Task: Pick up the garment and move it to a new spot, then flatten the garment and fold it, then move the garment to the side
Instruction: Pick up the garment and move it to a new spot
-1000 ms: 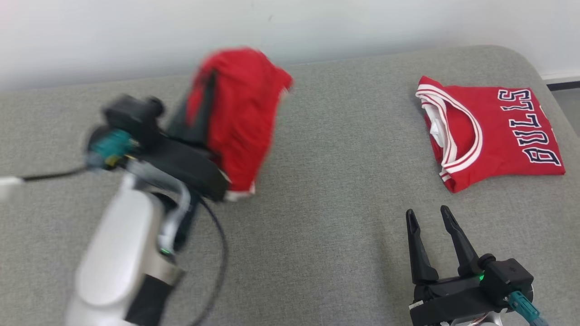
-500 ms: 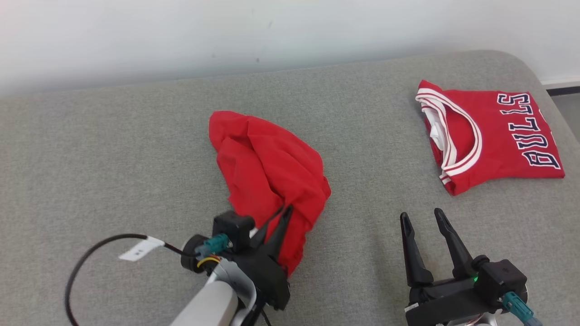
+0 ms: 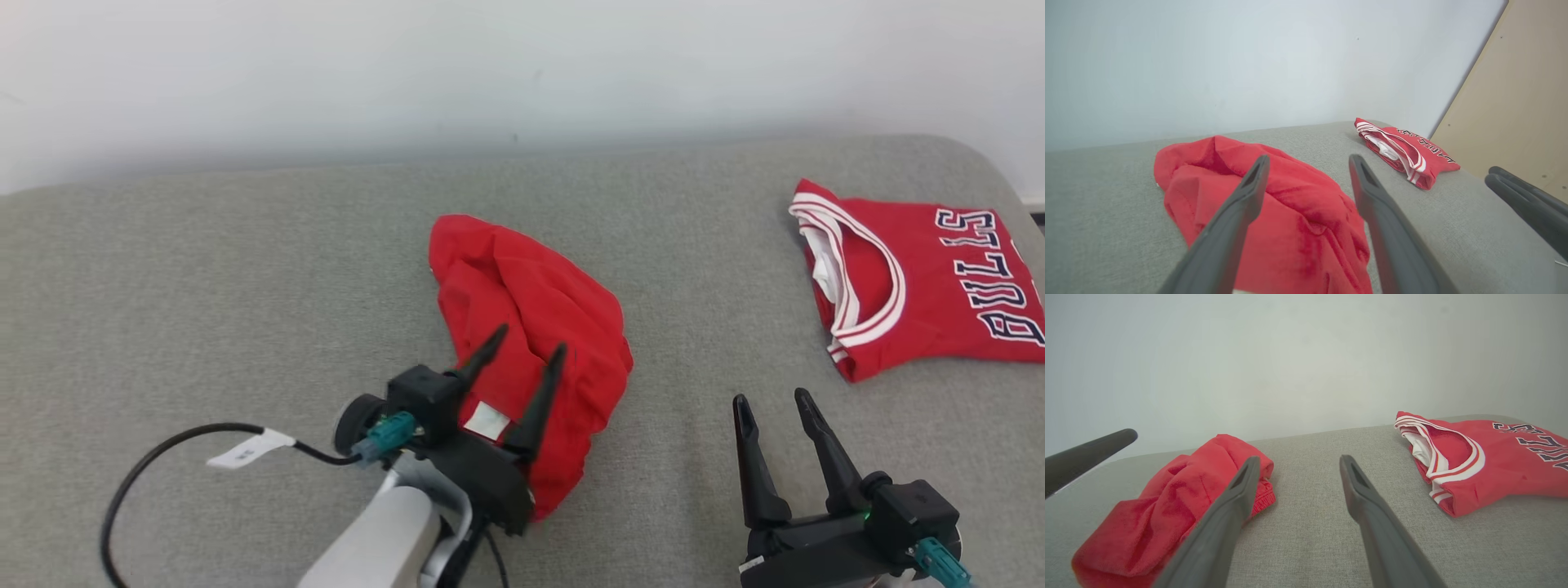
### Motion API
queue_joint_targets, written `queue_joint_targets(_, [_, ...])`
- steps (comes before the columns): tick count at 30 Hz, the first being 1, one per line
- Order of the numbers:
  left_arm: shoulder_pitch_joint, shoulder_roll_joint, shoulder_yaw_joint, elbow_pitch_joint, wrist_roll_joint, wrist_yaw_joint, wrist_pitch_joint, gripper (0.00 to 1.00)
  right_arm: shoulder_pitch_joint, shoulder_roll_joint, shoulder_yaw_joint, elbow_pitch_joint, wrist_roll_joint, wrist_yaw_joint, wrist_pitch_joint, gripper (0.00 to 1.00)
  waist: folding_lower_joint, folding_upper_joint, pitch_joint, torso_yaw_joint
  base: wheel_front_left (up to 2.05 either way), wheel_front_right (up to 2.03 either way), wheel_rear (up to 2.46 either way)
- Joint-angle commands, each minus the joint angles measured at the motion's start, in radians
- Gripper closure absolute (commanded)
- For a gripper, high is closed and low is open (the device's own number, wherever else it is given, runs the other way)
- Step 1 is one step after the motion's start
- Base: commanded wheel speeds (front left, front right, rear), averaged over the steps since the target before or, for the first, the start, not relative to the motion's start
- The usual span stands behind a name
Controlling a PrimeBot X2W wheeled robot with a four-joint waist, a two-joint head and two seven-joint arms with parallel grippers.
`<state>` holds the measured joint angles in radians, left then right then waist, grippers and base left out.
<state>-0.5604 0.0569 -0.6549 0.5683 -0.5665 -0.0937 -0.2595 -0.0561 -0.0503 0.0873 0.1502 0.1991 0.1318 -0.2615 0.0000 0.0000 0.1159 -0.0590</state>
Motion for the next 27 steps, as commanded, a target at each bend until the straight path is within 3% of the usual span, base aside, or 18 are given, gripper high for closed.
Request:
queue_joint_targets(1, [0.003, 0.017, 0.013, -0.009, 0.010, 0.009, -0.006, 0.00, 0.018, 0.000, -0.002, -0.001, 0.000, -0.002, -0.004, 0.00, 0.0000, 0.0000, -0.021, 0.020, 0.00, 0.00, 0.00])
queue_joint_targets(11, [0.149, 0.147, 0.156, -0.150, 0.136, 0.090, -0.006, 0.00, 0.043, 0.000, -0.018, -0.002, -0.002, -0.002, -0.004, 0.00, 0.0000, 0.0000, -0.056, 0.049, 0.00, 0.00, 0.00])
queue_joint_targets(16, [0.259, 0.194, 0.240, -0.226, 0.168, 0.106, -0.007, 0.00, 0.066, 0.000, -0.035, -0.009, -0.004, -0.002, -0.004, 0.00, 0.0000, 0.0000, -0.065, 0.066, 0.00, 0.00, 0.00])
queue_joint_targets(22, [0.385, 0.215, 0.348, -0.310, 0.204, 0.093, -0.007, 0.00, 0.078, 0.000, -0.049, -0.010, -0.008, -0.002, -0.004, 0.00, 0.0000, 0.0000, -0.074, 0.085, 0.00, 0.00, 0.00])
queue_joint_targets(27, [0.467, 0.189, 0.434, -0.367, 0.237, 0.085, -0.007, 0.00, 0.082, 0.000, -0.055, -0.008, -0.010, -0.002, -0.004, 0.00, 0.0000, 0.0000, -0.084, 0.094, 0.00, 0.00, 0.00])
